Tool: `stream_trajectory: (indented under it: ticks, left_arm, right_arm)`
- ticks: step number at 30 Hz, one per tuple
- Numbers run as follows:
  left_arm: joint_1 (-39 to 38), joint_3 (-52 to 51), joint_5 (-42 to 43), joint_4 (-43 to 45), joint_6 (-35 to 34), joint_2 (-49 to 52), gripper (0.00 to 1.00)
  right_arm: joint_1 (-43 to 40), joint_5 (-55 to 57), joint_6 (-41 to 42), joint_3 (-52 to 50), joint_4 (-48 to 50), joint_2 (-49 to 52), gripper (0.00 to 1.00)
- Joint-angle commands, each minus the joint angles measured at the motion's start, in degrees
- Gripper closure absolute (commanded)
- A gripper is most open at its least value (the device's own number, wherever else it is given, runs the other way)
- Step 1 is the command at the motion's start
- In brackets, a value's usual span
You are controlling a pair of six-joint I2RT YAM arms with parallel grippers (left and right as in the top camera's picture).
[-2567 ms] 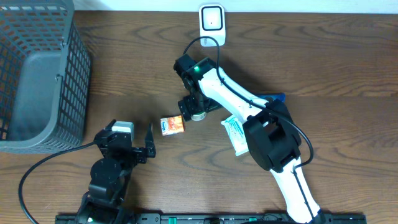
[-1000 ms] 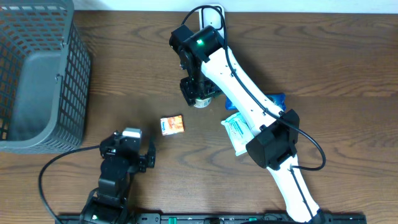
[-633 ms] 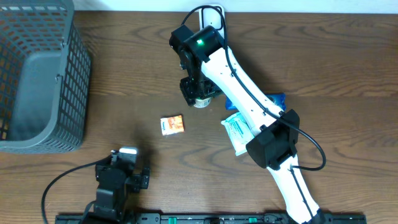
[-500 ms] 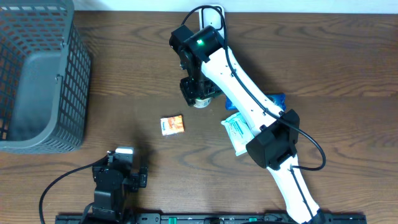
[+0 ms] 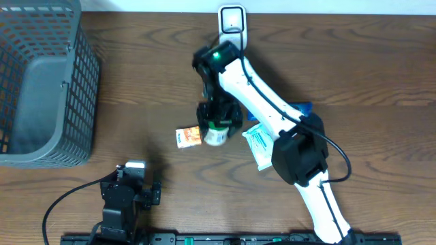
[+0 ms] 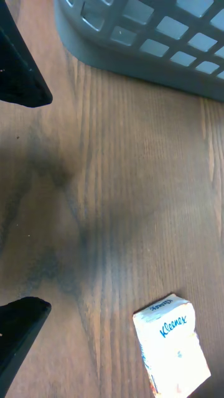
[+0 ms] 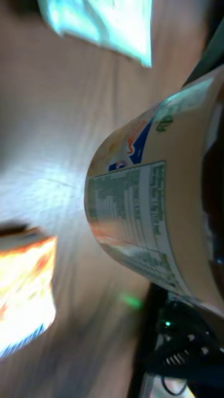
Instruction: Scan the item barcode
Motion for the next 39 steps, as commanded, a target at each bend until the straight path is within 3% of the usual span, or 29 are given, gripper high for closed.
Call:
stream_trajectory:
  ticks: [1, 11, 14, 15, 21, 25, 29, 34, 37, 39]
  left_arm:
    - [0.17, -0.13, -0.68, -1.16, 0.07, -0.31, 0.02]
    - [0.17, -0.13, -0.68, -1.16, 0.07, -0.31, 0.02]
    - [0.17, -0.13, -0.68, -1.16, 0.07, -0.31, 0.03]
    - [0.17, -0.13, -0.68, -1.16, 0.07, -0.31, 0.02]
    - [0.17, -0.13, -2.64, -0.94, 0.07, -0.28, 0.02]
    - [0.17, -0.13, -2.64, -0.94, 0.07, -0.28, 0.03]
    - [0.17, -0.13, -2.64, -0.94, 0.07, -0.28, 0.02]
    - [0.17, -0.13, -2.64, -0.94, 0.07, -0.28, 0.02]
    - [0.17, -0.13, -2.64, -0.94, 0.07, -0.28, 0.02]
    - [0.17, -0.13, -2.64, -0.94, 0.07, -0.28, 0.02]
  right_arm:
    - [-1.29, -9.92, 1.55, -8.09, -0.55, -1.81, 0.56]
    - [-5.38, -8.96, -2.6, -10.62, 2.8, -1.81, 0.59]
    - [-8.5, -8.87, -2.4, -6.88, 6.4, -1.81, 0.75]
    - [-9.53, -8.24, -2.4, -4.94, 7.23, -1.81, 0.76]
    - [-12.81, 17.29, -1.09, 8.72, 13.57, -1.81, 0.76]
    - [-12.33, 31.41, -1.11, 9.22, 29.0, -1.73, 0.71]
    - [-12.35, 37.77, -1.14, 5.38, 45.2, -1.73, 0.73]
    - [-12.57, 38.86, -1.33, -4.33, 70.27, -1.7, 0.56]
    - [-12.52, 38.84, -5.44, -12.39, 87.71, -1.68, 0.55]
    - [-11.93, 38.86, -11.43, -18.95, 101.9, -1.68, 0.62]
